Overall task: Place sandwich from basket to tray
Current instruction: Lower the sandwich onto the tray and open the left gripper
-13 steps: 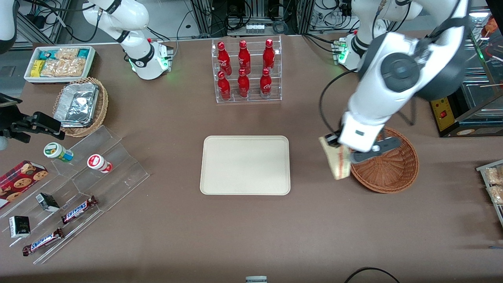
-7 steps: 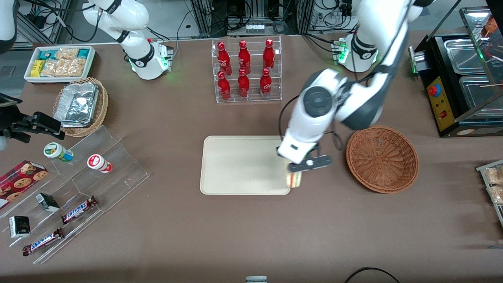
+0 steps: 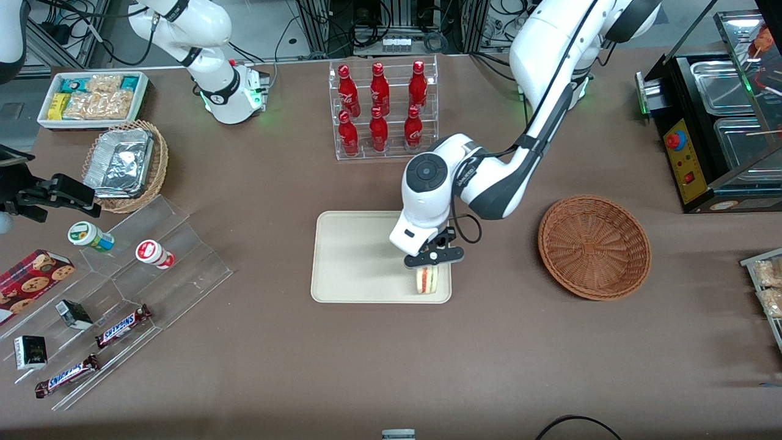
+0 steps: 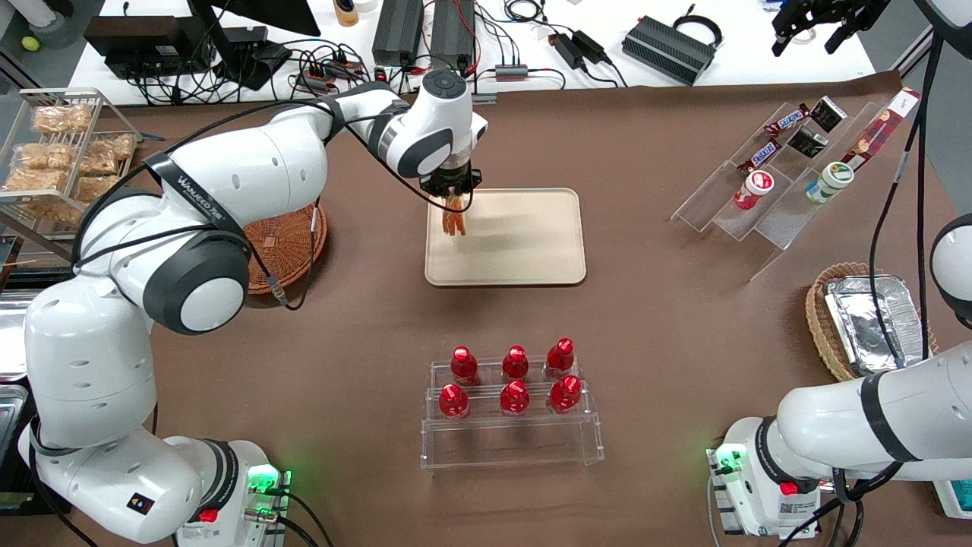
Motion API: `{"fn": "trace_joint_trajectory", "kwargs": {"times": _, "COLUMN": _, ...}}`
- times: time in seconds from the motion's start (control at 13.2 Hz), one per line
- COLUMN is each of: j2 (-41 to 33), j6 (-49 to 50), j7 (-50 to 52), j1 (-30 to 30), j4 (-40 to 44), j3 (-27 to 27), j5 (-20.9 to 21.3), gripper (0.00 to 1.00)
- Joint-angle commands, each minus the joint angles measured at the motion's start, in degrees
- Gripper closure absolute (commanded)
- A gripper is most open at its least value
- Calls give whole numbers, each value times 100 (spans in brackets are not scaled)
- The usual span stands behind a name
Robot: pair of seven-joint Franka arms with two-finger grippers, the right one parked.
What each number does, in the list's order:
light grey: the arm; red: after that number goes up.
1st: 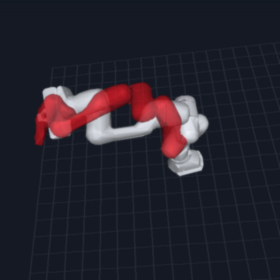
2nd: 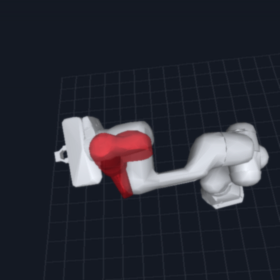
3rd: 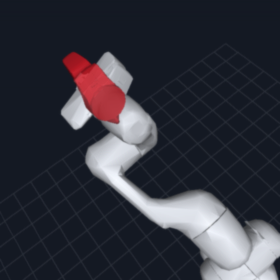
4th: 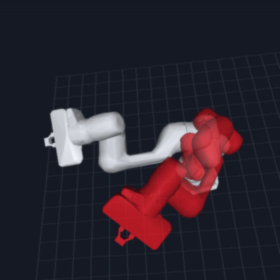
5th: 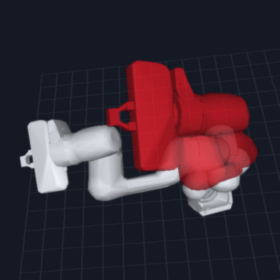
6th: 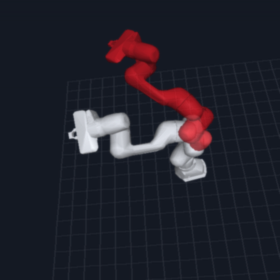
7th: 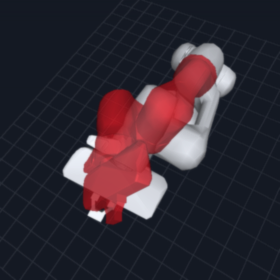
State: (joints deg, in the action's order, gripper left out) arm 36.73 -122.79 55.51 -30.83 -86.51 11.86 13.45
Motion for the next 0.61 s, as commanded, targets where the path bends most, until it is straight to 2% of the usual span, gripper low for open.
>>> {"fn": "trace_joint_trajectory", "kwargs": {"times": 0.0, "j2": 307, "j6": 9, "j7": 153, "j1": -221, "j4": 222, "j3": -87, "j5": 175, "gripper": 99}}
{"fn": "trace_joint_trajectory", "kwargs": {"times": 0.3, "j2": 668, "j6": -245, "j7": 758, "j1": -379, "j4": 258, "j3": -88, "j5": 693, "gripper": 100}}
{"fn": "trace_joint_trajectory", "kwargs": {"times": 0.45, "j2": 721, "j6": -281, "j7": 795, "j1": -389, "j4": 275, "j3": -88, "j5": 738, "gripper": 100}}
{"fn": "trace_joint_trajectory", "kwargs": {"times": 0.53, "j2": 747, "j6": -272, "j7": 786, "j1": -406, "j4": 345, "j3": -88, "j5": 738, "gripper": 97}}
